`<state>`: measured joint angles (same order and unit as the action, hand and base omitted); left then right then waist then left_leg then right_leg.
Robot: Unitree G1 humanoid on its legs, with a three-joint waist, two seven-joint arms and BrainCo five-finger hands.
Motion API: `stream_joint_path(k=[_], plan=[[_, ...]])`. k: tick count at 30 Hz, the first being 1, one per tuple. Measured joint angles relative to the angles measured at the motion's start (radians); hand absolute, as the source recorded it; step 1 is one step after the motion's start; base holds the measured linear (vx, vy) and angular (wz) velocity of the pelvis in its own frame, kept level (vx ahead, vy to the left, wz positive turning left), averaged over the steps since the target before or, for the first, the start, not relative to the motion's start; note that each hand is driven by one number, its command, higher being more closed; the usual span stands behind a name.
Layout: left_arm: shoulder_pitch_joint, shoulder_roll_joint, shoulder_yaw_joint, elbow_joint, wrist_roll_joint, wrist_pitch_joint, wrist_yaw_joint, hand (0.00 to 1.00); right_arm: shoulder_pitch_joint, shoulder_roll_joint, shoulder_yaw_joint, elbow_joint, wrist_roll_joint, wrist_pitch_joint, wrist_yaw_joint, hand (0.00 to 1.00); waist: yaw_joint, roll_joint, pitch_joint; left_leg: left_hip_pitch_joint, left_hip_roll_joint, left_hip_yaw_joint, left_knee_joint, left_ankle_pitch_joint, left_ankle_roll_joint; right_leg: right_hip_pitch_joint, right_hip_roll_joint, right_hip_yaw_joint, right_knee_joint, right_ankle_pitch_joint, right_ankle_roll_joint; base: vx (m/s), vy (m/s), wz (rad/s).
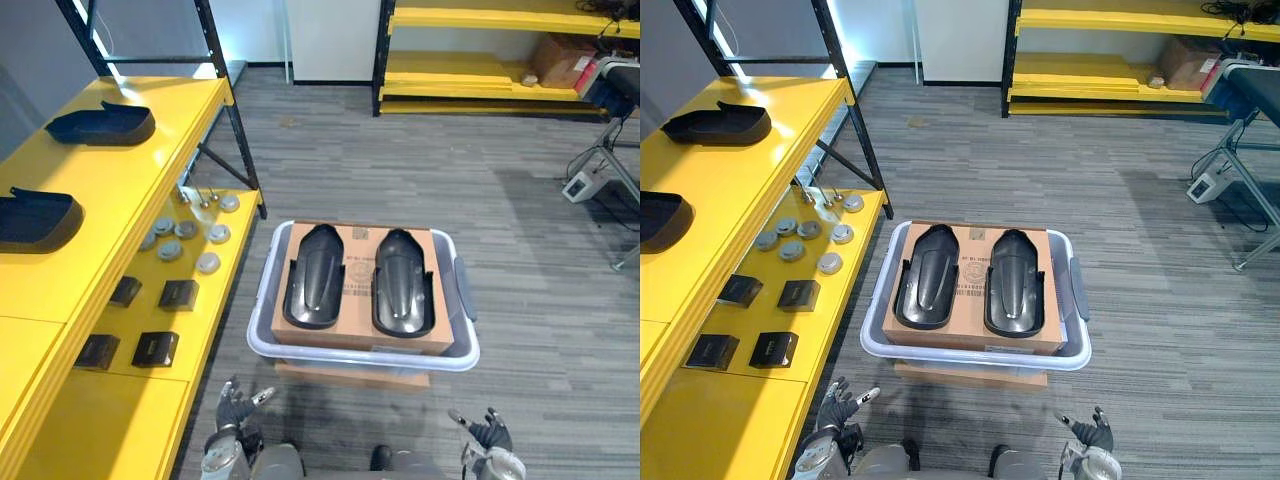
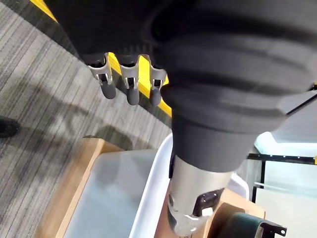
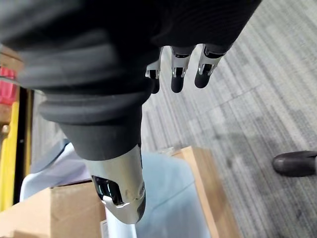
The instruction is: Walk over and take plastic housings, then place them on the shelf
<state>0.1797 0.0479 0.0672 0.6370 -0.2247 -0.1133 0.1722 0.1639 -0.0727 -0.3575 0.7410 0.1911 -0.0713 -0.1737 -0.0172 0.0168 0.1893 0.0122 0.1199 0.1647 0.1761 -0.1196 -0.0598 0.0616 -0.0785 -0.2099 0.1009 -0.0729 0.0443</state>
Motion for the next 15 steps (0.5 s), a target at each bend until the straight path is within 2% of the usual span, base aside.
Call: stream_joint_path(k=[6, 10, 15], plan=[[0.024, 0.042, 0.005, -0.04, 0.002, -0.005, -0.02, 0.0, 0.006, -0.004, -0.131, -0.221, 0.01, -0.001, -0.027, 0.0, -0.017, -0.015, -0.01, 0.03, -0.017, 0.061, -0.063, 0.009, 0.004, -0.032, -0.004, 0.062, -0.005, 0.005, 0.008, 0.03, 0.032, -0.32], [0.039, 0.039, 0.003, -0.042, 0.016, -0.008, -0.028, 0.0, 0.042, -0.025, -0.204, -0.489, 0.005, -0.016, -0.078, 0.0, -0.028, -0.023, -0.018, 0.053, -0.032, 0.086, -0.108, 0.017, 0.012, -0.034, -0.01, 0.085, -0.022, 0.013, 0.019, 0.04, 0.039, -0.17], [0.042, 0.04, -0.012, -0.041, 0.039, -0.016, -0.038, 0.0, 0.017, -0.036, -0.182, -0.637, -0.037, -0.039, -0.112, 0.0, -0.028, -0.029, -0.024, 0.051, -0.046, 0.086, -0.132, 0.028, 0.018, -0.04, -0.018, 0.087, -0.037, 0.02, 0.026, 0.01, 0.013, 0.0]])
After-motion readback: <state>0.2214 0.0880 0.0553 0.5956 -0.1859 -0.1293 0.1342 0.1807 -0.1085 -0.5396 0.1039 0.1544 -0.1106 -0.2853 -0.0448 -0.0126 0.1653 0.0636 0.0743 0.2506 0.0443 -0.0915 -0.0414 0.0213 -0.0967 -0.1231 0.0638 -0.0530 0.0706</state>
